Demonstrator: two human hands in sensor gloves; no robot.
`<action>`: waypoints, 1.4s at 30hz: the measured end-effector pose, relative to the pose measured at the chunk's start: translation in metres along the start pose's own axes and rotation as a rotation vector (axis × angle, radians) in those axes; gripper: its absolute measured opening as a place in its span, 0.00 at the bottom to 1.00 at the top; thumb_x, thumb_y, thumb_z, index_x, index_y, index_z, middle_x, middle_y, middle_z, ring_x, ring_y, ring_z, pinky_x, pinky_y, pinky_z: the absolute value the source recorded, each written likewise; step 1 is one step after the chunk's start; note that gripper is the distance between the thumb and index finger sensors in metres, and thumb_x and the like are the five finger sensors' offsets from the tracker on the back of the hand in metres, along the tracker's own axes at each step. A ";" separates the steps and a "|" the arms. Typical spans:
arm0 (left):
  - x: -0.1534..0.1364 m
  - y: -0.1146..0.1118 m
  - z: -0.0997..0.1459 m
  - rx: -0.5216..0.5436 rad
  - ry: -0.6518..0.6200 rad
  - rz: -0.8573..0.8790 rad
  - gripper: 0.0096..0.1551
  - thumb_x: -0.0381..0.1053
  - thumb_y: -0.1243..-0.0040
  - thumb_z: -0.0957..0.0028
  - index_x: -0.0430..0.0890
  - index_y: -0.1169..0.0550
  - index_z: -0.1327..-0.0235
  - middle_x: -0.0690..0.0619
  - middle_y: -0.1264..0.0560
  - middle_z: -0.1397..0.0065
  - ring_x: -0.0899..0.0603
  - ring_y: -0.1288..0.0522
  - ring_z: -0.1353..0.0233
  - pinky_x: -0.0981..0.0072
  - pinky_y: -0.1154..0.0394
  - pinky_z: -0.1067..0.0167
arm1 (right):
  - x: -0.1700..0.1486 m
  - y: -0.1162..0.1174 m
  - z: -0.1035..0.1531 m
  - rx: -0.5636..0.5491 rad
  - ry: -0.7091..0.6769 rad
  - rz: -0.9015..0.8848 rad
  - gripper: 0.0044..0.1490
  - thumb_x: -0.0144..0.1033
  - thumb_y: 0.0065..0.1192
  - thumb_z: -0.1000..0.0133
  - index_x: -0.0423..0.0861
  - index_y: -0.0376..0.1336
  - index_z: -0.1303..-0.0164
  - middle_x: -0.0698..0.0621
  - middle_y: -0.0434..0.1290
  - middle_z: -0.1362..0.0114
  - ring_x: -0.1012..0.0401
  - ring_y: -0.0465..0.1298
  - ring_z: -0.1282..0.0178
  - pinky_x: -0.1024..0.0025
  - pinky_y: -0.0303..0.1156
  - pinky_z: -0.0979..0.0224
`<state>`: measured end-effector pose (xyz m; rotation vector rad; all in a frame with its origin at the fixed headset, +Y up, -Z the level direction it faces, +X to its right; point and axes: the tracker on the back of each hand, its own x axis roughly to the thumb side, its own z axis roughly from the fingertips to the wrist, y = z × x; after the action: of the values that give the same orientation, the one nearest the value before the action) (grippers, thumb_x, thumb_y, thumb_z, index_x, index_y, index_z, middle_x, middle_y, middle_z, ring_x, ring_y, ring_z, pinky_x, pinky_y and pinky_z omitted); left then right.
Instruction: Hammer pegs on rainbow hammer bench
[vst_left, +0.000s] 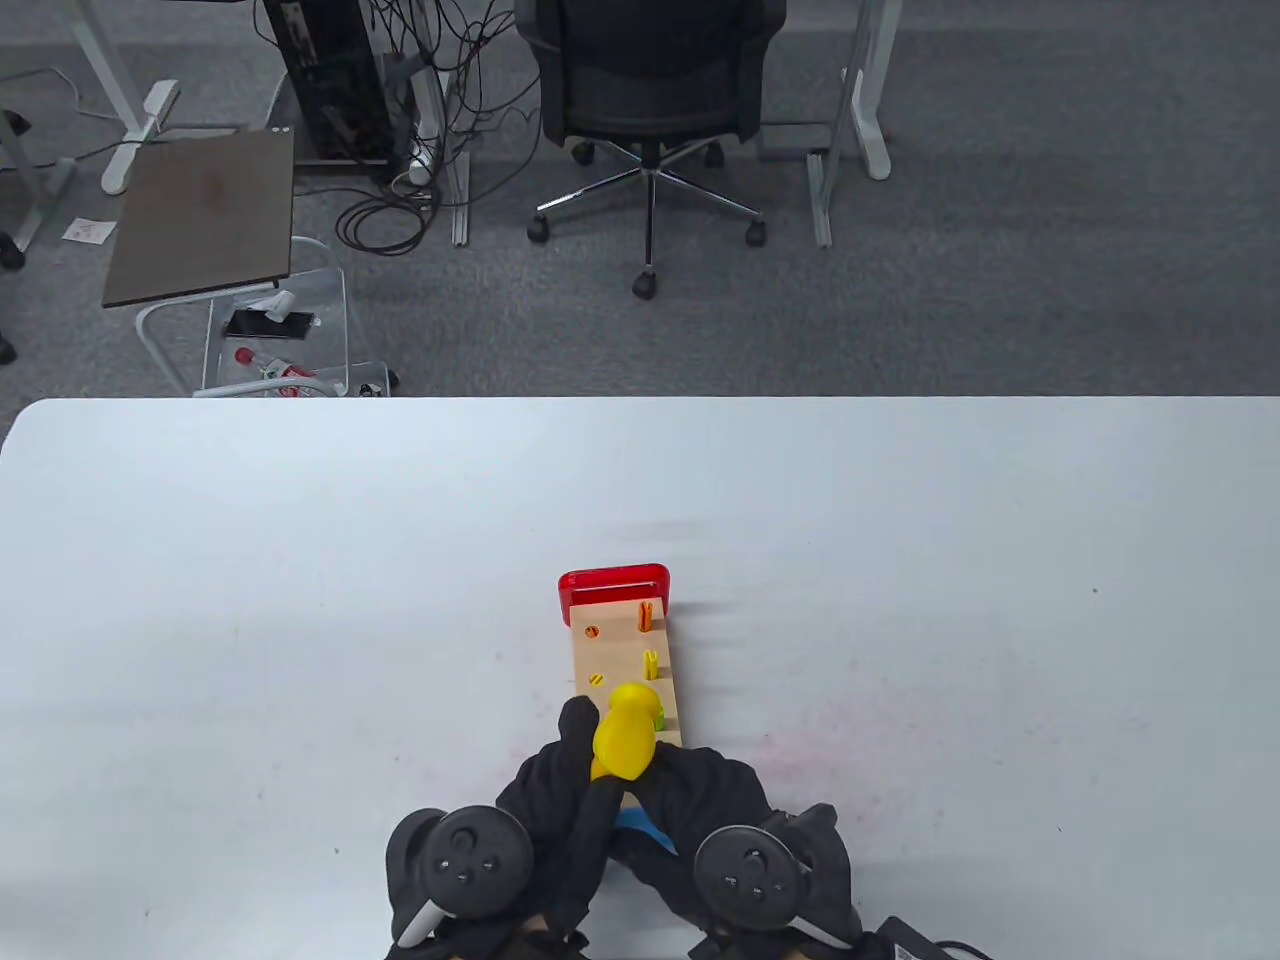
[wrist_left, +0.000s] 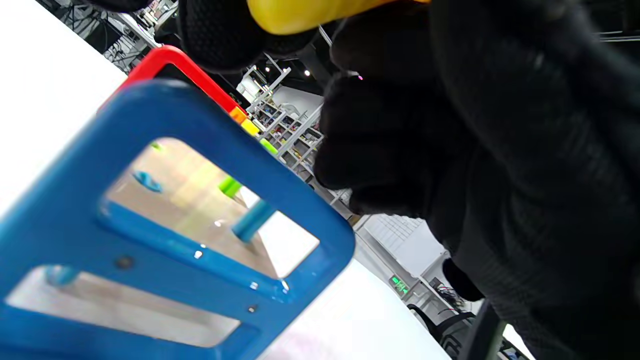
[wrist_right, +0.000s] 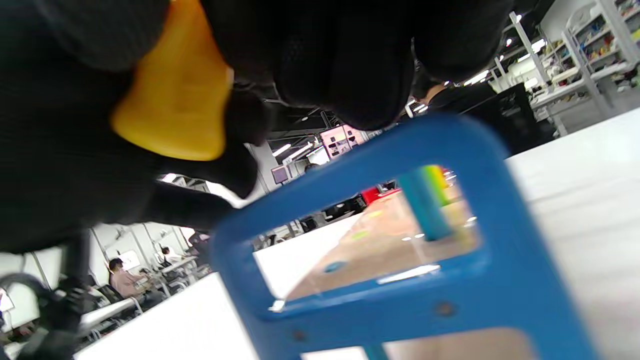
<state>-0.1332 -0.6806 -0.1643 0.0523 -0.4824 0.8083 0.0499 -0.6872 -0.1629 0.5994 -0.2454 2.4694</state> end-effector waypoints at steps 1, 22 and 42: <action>0.001 -0.001 0.000 0.009 -0.014 0.000 0.48 0.57 0.69 0.29 0.24 0.64 0.18 0.33 0.39 0.19 0.25 0.34 0.29 0.13 0.42 0.39 | 0.000 0.001 0.000 0.003 0.006 -0.011 0.49 0.62 0.55 0.52 0.45 0.54 0.26 0.46 0.66 0.26 0.49 0.76 0.31 0.46 0.69 0.27; -0.028 -0.027 -0.007 -0.087 -0.204 -0.505 0.52 0.78 0.59 0.38 0.39 0.30 0.19 0.39 0.28 0.24 0.31 0.26 0.36 0.20 0.35 0.42 | -0.042 -0.049 -0.030 -0.155 0.154 0.001 0.40 0.52 0.62 0.46 0.47 0.55 0.27 0.47 0.72 0.35 0.51 0.84 0.43 0.54 0.80 0.36; -0.049 -0.043 -0.021 -0.077 -0.242 -0.438 0.33 0.81 0.54 0.42 0.53 0.17 0.68 0.53 0.21 0.56 0.45 0.24 0.63 0.38 0.23 0.52 | -0.056 -0.074 -0.108 -0.258 0.170 0.101 0.43 0.56 0.54 0.48 0.48 0.55 0.25 0.48 0.82 0.51 0.58 0.82 0.73 0.72 0.79 0.75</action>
<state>-0.1235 -0.7392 -0.1988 0.1800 -0.7010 0.3541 0.0948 -0.6221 -0.2815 0.2730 -0.5273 2.5128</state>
